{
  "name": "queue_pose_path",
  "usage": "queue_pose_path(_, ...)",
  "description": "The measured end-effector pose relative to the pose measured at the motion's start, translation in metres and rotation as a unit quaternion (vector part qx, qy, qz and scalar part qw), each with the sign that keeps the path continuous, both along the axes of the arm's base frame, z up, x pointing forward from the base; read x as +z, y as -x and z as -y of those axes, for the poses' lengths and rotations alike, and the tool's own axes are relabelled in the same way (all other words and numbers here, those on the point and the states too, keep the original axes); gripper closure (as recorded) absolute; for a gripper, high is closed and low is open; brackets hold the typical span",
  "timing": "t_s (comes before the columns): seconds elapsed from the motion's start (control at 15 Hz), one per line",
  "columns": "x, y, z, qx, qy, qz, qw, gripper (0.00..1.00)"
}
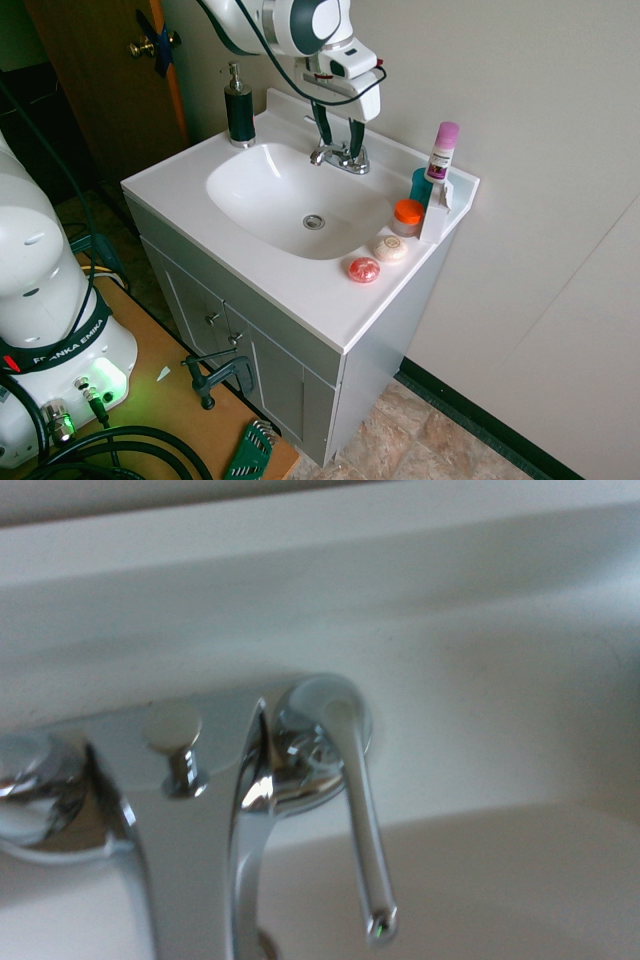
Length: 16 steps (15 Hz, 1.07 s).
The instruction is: Turn off the cold water
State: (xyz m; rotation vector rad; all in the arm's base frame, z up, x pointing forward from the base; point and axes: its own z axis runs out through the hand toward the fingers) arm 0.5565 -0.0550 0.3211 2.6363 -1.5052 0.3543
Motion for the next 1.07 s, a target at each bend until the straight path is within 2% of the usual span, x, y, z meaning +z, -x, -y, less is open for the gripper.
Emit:
queue_pose_path(0.2, -0.016, -0.017, 0.009, -0.005, 0.005, -0.005, 1.000, 0.00)
queue_pose_path(0.47, -0.028, -0.020, 0.027, -0.014, 0.025, -0.009, 1.000, 0.00)
queue_pose_path(0.73, -0.033, -0.034, 0.053, -0.018, 0.046, 0.016, 0.999, 0.00)
queue_pose_path(0.87, -0.042, -0.044, 0.055, -0.021, 0.049, 0.014, 0.998, 0.00)
queue_pose_path(1.07, -0.040, -0.033, 0.043, -0.020, 0.031, 0.010, 0.999, 0.00)
